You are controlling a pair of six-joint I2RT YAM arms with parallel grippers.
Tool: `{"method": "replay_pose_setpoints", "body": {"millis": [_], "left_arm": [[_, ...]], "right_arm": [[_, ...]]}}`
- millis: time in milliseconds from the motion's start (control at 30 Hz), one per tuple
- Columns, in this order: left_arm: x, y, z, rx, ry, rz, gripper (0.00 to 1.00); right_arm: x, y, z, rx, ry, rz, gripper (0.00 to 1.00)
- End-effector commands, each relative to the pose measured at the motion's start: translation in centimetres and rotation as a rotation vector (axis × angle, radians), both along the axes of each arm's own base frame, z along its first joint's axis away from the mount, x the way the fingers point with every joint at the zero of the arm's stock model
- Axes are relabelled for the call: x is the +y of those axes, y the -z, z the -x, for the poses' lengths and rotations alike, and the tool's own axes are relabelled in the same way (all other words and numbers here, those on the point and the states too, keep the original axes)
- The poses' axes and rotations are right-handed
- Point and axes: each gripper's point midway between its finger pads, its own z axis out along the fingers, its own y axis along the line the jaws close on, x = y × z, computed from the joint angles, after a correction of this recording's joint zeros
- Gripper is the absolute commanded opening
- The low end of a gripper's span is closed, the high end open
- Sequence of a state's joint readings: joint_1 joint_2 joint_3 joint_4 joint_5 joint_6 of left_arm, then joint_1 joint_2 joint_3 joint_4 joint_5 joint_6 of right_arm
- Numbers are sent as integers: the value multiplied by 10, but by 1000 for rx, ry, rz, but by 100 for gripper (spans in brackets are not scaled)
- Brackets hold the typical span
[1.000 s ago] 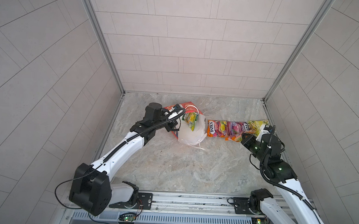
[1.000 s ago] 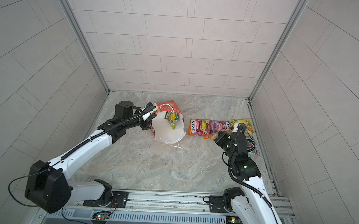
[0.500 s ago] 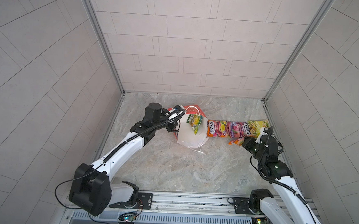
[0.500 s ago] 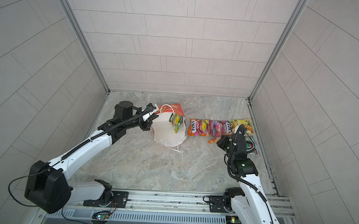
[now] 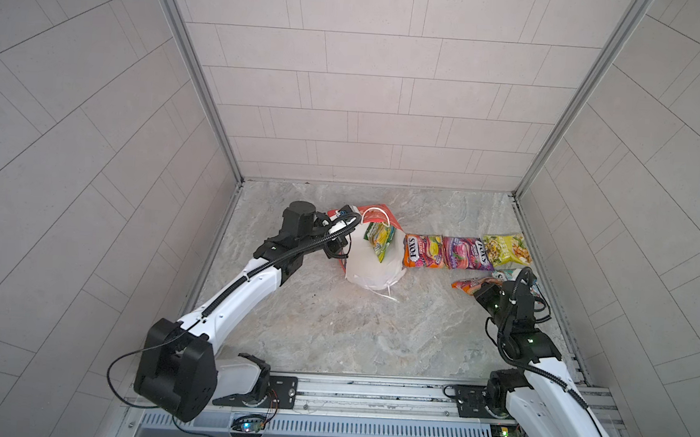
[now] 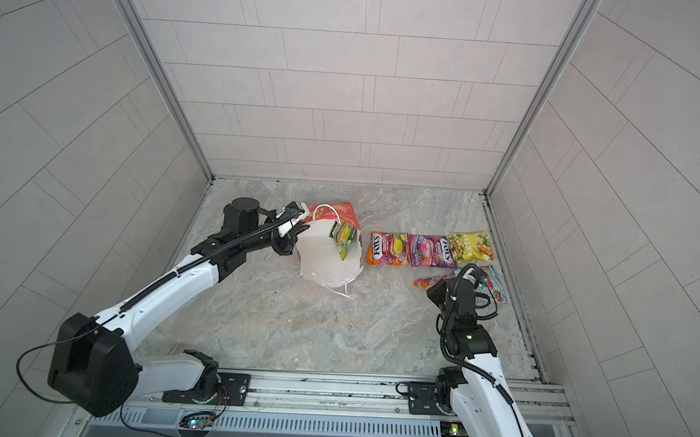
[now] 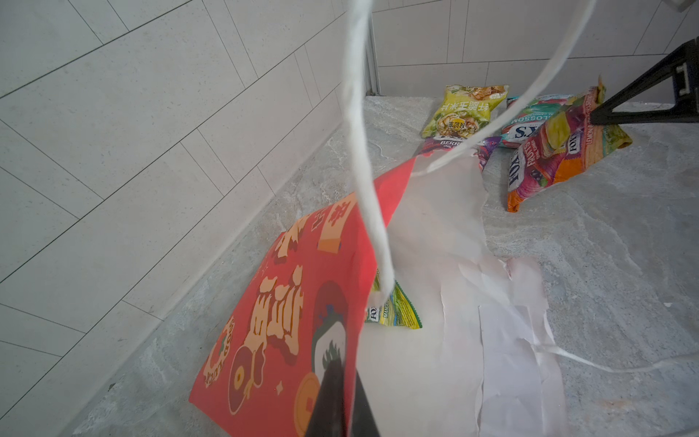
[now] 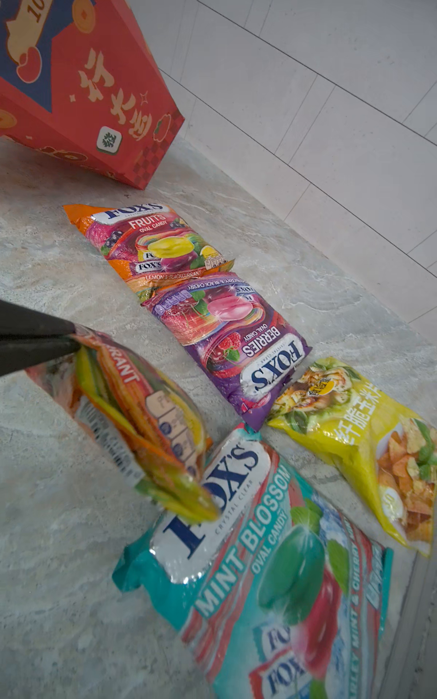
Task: Take the snacks out of the paper bag
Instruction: 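Carry the Fruits packet to the packet row and lower it there, then open the right gripper and release the Fruits packet beside the row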
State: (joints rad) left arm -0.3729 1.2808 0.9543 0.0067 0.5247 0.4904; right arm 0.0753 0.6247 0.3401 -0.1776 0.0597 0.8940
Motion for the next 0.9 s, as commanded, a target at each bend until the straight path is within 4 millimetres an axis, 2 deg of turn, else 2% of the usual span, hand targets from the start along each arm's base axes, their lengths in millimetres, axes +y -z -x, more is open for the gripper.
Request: {"method": "replay_pose_setpoints", "body": {"millis": [0,200,633,733,867], "left_arm": [[-3,-19,4,-61,29,35,0],[-4,-18,4,-59,31,33,0],[-5,-18,3,-57,33,37,0],[-5,-18,4,-56,35,38,0],[-4,-17,4,-56,32,37,0]], "right_arm": [[-11,-8,-3,-54,82,-15,0],[-15,7,3,-21,127,-50,0],[-6,26,8,9,107,-117,15],[-8,26,13,26,127,-127,28],[-12,14,20,6,142,-114,45]]}}
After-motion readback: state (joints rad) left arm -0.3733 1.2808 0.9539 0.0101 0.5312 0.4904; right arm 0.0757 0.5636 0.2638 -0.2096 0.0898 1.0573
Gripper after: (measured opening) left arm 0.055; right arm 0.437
